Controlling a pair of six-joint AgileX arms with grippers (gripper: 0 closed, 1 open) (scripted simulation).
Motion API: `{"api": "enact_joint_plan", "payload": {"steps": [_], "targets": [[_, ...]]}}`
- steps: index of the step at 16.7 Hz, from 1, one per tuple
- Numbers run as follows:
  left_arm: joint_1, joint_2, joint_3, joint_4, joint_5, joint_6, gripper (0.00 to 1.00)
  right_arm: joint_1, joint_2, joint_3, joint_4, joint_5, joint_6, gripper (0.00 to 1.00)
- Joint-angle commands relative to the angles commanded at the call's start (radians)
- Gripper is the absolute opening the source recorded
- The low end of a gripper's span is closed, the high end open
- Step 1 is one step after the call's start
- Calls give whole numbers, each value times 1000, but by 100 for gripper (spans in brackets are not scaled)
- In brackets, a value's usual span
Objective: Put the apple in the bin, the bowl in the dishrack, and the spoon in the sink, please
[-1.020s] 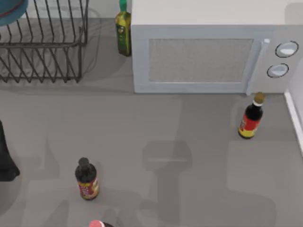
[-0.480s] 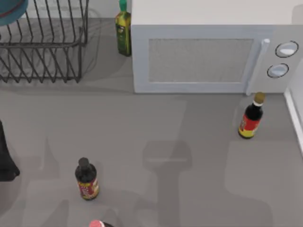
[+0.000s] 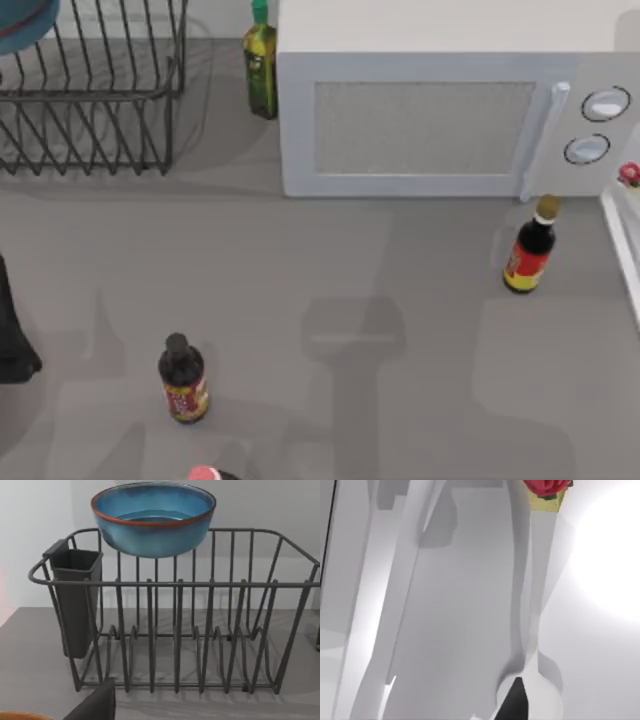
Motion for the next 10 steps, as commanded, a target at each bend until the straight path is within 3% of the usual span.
{"api": "enact_joint_plan", "payload": {"steps": [4, 10], "targets": [[0, 0, 0, 0, 0, 0, 100, 0, 0, 0, 0, 0, 0, 98], [0, 0, 0, 0, 0, 0, 100, 0, 0, 0, 0, 0, 0, 100]]}}
